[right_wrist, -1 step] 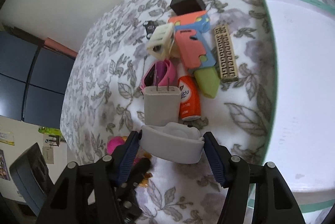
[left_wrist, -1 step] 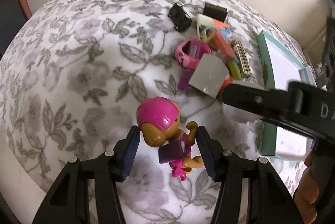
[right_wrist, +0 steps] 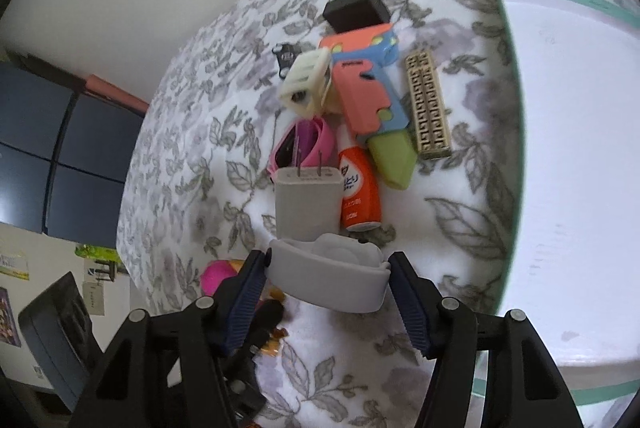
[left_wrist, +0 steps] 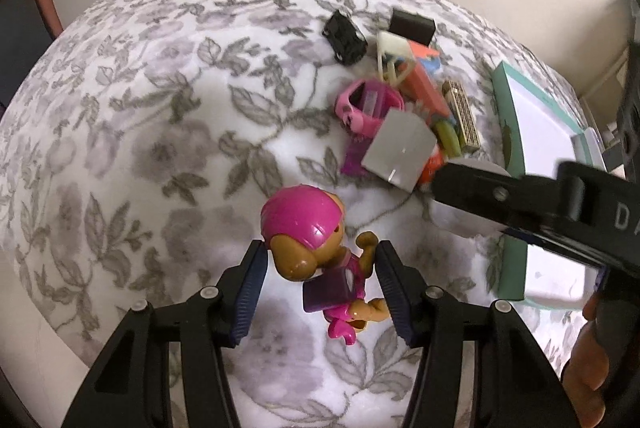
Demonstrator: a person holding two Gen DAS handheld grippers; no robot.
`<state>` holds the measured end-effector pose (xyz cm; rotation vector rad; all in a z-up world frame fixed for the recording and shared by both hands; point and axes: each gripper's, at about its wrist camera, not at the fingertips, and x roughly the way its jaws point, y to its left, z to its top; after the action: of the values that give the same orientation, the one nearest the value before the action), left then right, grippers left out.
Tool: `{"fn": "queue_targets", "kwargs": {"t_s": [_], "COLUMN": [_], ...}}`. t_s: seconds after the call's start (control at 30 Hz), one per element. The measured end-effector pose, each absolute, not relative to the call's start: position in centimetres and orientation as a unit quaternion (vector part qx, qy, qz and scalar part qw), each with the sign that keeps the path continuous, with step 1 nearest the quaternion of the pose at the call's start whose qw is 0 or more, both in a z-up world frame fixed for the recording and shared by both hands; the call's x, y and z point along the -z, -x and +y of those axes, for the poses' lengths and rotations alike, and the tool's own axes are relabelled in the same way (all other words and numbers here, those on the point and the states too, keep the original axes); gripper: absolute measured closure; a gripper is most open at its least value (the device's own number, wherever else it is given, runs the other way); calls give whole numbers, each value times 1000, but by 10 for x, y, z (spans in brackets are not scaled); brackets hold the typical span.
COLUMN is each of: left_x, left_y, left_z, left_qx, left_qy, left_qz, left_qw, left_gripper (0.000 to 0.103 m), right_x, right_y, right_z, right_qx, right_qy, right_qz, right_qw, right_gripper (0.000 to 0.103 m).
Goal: Organize rigid objects
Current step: 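Carry both items into the white tray and open both tools to release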
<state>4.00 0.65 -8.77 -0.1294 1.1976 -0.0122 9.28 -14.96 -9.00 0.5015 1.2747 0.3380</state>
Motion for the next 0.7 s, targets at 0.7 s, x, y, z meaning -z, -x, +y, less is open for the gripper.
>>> {"fn": "queue_targets", "kwargs": {"t_s": [0.7], "left_x": [-30], "left_y": [-121], "left_z": [-147], "left_qx": [102], "left_qy": [0], "left_qz": [500], "left_qw": [860], "left_gripper": [49], "right_x": [5], "right_y": [-88], "right_z": [-314], "right_qx": [76], "right_qy": [-223], "right_qz": [469], "right_qw": [851], "right_gripper": [37]}}
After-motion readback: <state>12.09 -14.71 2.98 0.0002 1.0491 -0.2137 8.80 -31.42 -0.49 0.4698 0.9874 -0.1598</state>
